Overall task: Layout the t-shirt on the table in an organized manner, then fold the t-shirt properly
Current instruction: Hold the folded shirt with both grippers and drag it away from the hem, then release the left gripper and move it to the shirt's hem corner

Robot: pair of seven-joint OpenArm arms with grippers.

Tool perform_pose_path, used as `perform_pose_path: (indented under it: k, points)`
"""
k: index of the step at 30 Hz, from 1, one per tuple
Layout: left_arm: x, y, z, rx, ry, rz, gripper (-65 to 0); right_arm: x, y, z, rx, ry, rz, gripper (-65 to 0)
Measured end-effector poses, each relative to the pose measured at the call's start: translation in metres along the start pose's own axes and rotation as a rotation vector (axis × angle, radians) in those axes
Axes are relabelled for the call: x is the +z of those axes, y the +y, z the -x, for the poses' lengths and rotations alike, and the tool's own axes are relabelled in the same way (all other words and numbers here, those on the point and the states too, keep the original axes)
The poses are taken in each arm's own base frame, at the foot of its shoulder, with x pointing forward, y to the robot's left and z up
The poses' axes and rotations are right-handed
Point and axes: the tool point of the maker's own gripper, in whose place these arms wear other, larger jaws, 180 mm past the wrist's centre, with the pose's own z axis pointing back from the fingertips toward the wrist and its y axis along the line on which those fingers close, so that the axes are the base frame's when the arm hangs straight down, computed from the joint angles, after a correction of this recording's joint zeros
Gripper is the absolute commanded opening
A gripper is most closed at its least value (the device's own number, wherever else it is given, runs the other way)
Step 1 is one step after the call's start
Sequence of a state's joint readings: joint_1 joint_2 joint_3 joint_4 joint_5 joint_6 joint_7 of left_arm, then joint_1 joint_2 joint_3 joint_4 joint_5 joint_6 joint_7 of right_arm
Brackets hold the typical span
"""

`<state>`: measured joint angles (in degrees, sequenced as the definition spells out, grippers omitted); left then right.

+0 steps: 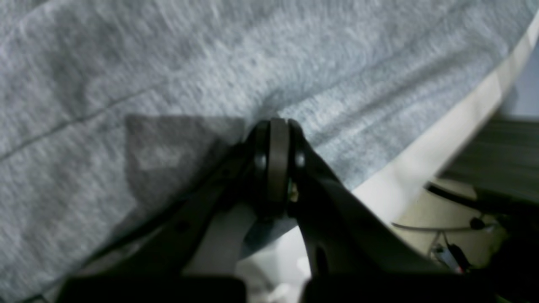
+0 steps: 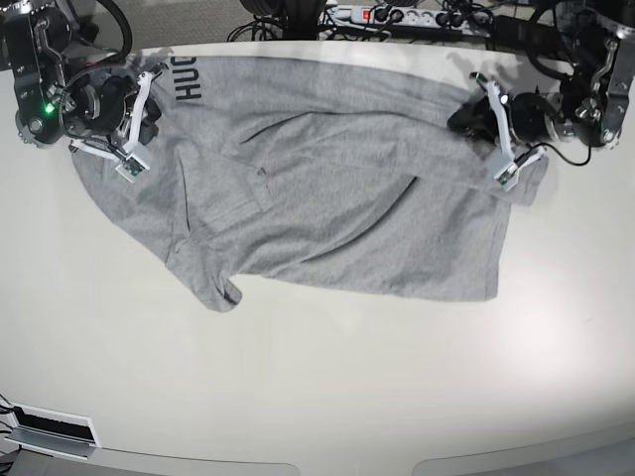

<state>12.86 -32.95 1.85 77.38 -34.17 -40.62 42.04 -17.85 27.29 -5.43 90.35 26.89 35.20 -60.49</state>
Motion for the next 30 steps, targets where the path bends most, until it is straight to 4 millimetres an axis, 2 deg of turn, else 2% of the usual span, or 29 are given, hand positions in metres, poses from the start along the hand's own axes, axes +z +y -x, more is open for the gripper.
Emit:
perform_pose_path:
  k: [8, 17, 22, 26, 30]
  points:
    - [0.005, -0.016, 0.014, 0.020, 0.106, 0.061, -65.0, 0.000, 0.000, 0.003, 0.003, 0.012, 0.002, -65.0]
    - [0.007, -0.017, 0.013, 0.017, 0.118, 0.067, -65.0, 0.002, -0.008, 0.002, 0.002, 0.039, 0.036, -65.0]
    - [0.025, -0.014, 0.012, -0.048, 0.192, 0.034, -65.0, 0.013, -0.020, -0.003, 0.037, 0.085, 0.107, -65.0]
    - [0.047, -0.010, -0.012, -0.093, 0.161, -0.017, -65.0, 0.039, -0.039, -0.001, 0.081, 0.113, 0.213, -65.0]
    - [0.062, -0.009, -0.051, -0.156, 0.034, -0.060, -65.0, 0.065, -0.048, -0.031, 0.119, 0.005, 0.286, -65.0]
